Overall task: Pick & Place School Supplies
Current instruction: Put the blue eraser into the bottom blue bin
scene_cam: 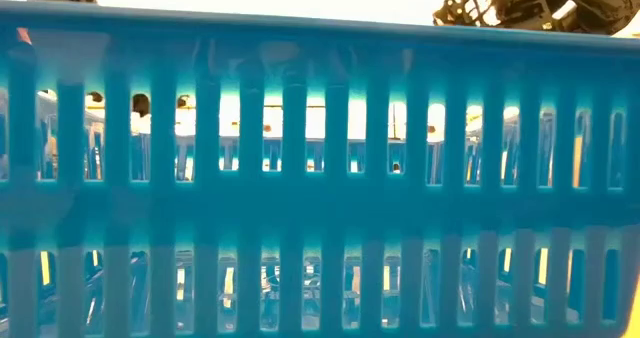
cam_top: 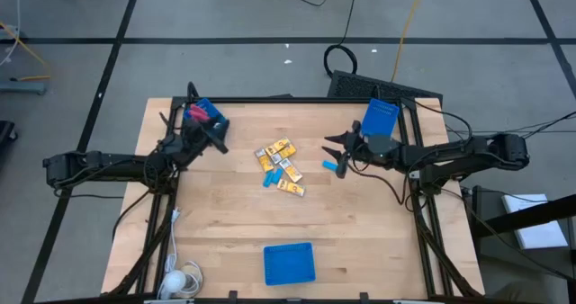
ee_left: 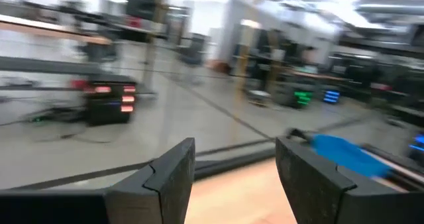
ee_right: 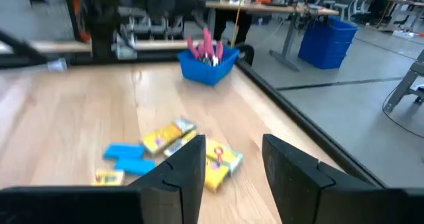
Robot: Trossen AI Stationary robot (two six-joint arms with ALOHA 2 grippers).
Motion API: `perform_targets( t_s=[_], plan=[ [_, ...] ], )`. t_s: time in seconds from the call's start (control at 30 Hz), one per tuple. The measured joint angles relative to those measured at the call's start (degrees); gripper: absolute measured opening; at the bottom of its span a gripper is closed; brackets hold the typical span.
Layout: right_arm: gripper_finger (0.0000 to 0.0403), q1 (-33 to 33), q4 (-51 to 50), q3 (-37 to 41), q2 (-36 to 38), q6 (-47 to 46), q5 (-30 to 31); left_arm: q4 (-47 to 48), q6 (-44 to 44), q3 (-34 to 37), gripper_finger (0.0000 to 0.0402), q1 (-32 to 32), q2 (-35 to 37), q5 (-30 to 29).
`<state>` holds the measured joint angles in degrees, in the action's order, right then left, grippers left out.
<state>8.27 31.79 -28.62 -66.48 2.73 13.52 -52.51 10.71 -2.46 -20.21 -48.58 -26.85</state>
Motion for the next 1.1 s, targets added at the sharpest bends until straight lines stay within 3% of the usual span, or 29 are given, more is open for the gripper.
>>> perform_targets(
  t_s=[0.13,0.23,0.6,0.87,1.1],
  plan=[
    [0.0139,-0.4,-3.7,0.0,0.0,0.9,-0.1,-0.9,0.2,0.0,0.0214,0.0,0.0,9.1],
    [0.0139,-0.5,-6.7,0.0,0.0,-0.7,-0.1,-1.1,1.5,0.0,0.0214,0.0,0.0,11.8],
    [0.0139,-0.5,-24.3,0.0,-1.7,-11.0,-0.1,-0.9,3.2,0.0,0.0214,0.0,-0.1,11.8],
    [0.0151,-0.4,-20.8,0.1,-15.9,-11.9,-0.1,-0.8,5.5,0.0,0.0214,0.0,-0.1,11.9],
    [0.0186,-0.3,-17.2,0.0,-18.0,-11.1,-5.2,-0.8,5.5,0.0,0.0214,0.0,-0.1,11.8]
  ],
)
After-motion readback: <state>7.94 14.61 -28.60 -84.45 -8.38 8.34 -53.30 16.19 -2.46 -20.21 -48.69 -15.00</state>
